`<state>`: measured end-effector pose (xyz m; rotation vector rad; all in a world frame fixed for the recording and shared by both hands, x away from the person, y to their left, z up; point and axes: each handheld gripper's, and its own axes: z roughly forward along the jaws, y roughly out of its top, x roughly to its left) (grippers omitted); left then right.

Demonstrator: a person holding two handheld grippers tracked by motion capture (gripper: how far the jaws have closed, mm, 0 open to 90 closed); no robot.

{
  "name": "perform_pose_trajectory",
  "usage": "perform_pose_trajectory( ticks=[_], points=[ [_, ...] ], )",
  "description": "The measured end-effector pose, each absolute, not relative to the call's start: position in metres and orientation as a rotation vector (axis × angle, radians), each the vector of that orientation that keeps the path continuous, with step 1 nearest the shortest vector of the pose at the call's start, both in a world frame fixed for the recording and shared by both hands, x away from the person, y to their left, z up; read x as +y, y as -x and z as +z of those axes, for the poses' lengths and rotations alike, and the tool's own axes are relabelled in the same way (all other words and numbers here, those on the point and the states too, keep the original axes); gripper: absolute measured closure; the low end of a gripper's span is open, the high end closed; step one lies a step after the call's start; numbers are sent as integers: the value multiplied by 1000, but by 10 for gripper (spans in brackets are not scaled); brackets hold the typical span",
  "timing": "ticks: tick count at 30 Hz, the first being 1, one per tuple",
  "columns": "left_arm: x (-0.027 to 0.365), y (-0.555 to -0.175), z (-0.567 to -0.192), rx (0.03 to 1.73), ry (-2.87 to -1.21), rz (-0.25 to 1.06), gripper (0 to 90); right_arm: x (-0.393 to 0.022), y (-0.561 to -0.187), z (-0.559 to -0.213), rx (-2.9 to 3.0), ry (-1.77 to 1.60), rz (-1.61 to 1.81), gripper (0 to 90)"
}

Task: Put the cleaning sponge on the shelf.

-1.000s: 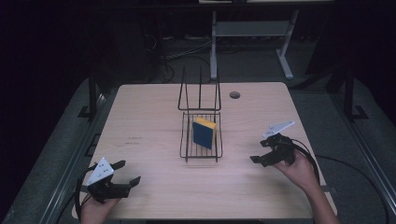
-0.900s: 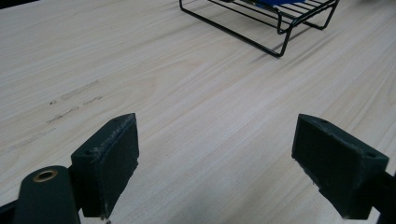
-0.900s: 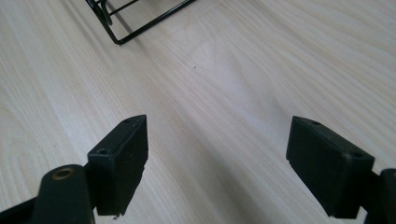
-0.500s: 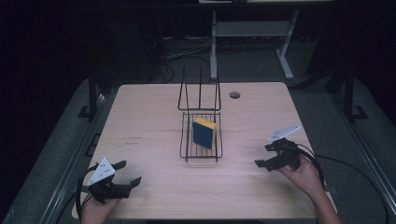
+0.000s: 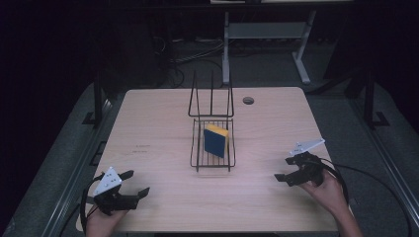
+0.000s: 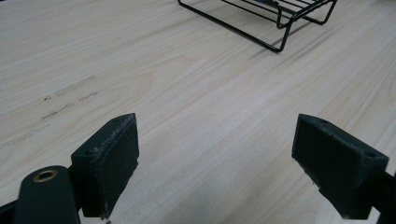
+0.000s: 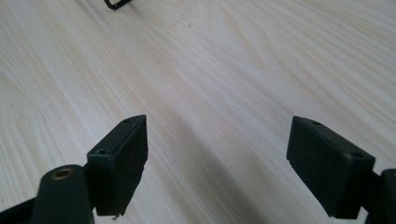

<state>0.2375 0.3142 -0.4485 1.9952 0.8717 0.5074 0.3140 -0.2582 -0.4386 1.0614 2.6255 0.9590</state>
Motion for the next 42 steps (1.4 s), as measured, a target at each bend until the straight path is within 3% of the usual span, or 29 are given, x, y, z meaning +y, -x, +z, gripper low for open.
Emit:
perform_pose_trajectory(
  ticks=[42],
  points=[
    [315, -234, -449, 872, -1992, 507, 142, -288, -271, -461, 2550, -1137, 1006, 198]
  ],
)
